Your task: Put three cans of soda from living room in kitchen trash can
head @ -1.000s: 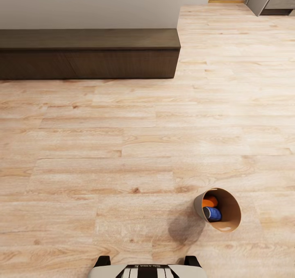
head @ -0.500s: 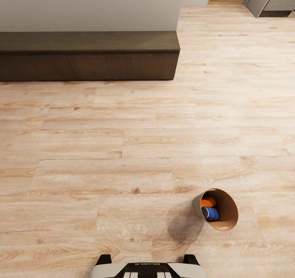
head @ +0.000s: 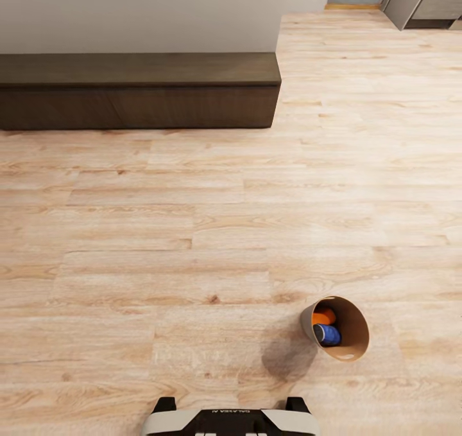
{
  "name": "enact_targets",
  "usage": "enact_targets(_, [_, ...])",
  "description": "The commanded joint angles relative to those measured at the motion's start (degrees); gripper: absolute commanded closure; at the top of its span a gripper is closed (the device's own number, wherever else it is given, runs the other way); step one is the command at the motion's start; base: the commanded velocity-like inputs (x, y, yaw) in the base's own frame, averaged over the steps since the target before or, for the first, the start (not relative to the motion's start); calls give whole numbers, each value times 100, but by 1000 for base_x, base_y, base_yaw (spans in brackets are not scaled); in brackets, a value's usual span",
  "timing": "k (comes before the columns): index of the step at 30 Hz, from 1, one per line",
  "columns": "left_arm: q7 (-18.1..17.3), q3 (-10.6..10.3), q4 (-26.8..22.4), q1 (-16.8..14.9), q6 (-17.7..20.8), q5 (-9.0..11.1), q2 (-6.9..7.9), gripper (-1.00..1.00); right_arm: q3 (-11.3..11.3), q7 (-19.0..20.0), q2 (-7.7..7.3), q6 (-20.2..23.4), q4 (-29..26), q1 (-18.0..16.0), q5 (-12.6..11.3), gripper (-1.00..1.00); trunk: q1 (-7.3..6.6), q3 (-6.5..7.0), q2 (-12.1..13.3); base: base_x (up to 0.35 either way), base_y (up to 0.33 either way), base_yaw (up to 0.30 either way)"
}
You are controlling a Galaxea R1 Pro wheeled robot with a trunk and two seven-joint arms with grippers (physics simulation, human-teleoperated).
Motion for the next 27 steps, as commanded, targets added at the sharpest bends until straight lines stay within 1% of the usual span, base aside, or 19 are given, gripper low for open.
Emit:
enact_targets(1, [11, -2, -6, -13, 54, 1, -18, -100, 2, 9, 1, 10, 2, -78, 104, -100, -23, 18, 42, 0, 0, 0])
enact_targets(2, [36, -4, -10, -29, 118, 2, -44, -100, 7, 16, 2, 25, 3, -159, 195, -100, -45, 36, 82, 0, 0, 0])
enact_targets(3, [144, -8, -18, -64, 310, 5, -113, -100, 11, 26, 3, 103, 7, -329, 332, -100, -67, 54, 122, 0, 0, 0])
enact_targets(6, [463, -14, -54, -165, 621, 14, -210, -100, 16, 42, 11, 366, 18, -582, 454, -100, -132, 108, 242, 0, 0, 0])
enact_targets(7, [729, -13, -92, -256, 760, 23, -252, -100, 19, 88, 46, 547, 27, -755, 501, -100, -154, 126, 282, 0, 0, 0])
enact_targets(8, [863, -13, -107, -302, 814, 27, -269, -100, 20, 132, 75, 623, 30, -838, 521, -100, -176, 144, 322, 0, 0, 0])
enact_targets(9, [1141, -9, -132, -402, 895, 35, -319, -100, 25, 287, 136, 734, 34, -1000, 558, -100, -198, 162, 362, 0, 0, 0])
enact_targets(10, [1269, -8, -141, -451, 922, 41, -347, -100, 30, 386, 162, 774, 36, -1067, 574, -100, -220, 180, 403, 0, 0, 0])
enact_targets(11, [1488, -8, -153, -552, 958, 58, -390, -100, 63, 617, 202, 833, 35, -1172, 602, -100, -242, 198, 443, 0, 0, 0])
enact_targets(13, [1671, -1, -158, -643, 973, 72, -414, -100, 126, 870, 223, 867, 35, -1238, 650, -100, -286, 234, 523, 0, 0, 0])
enact_targets(15, [2014, 19, -164, -744, 956, 98, -425, -100, 247, 1248, 227, 864, 35, -1308, 748, -100, -330, 270, 603, 0, 0, 0])
enact_targets(17, [2211, 30, -159, -778, 858, 109, -427, -100, 288, 1384, 208, 820, 35, -1330, 788, -100, -374, 306, 683, 0, 0, 0])
enact_targets(23, [2369, 30, -140, -804, 601, 245, -413, -100, 320, 1491, 133, 600, 37, -1335, 819, -100, -506, 413, 924, 0, 0, 0])
enact_targets(25, [2381, 27, -133, -809, 549, 293, -390, -100, 320, 1510, 112, 534, 22, -1331, 823, -100, -550, 449, 1004, 0, 0, 0])
enact_targets(27, [2366, 25, -119, -803, 515, 319, -323, -100, 317, 1520, 93, 491, -8, -1323, 817, -100, -594, 485, 1084, 0, 0, 0])
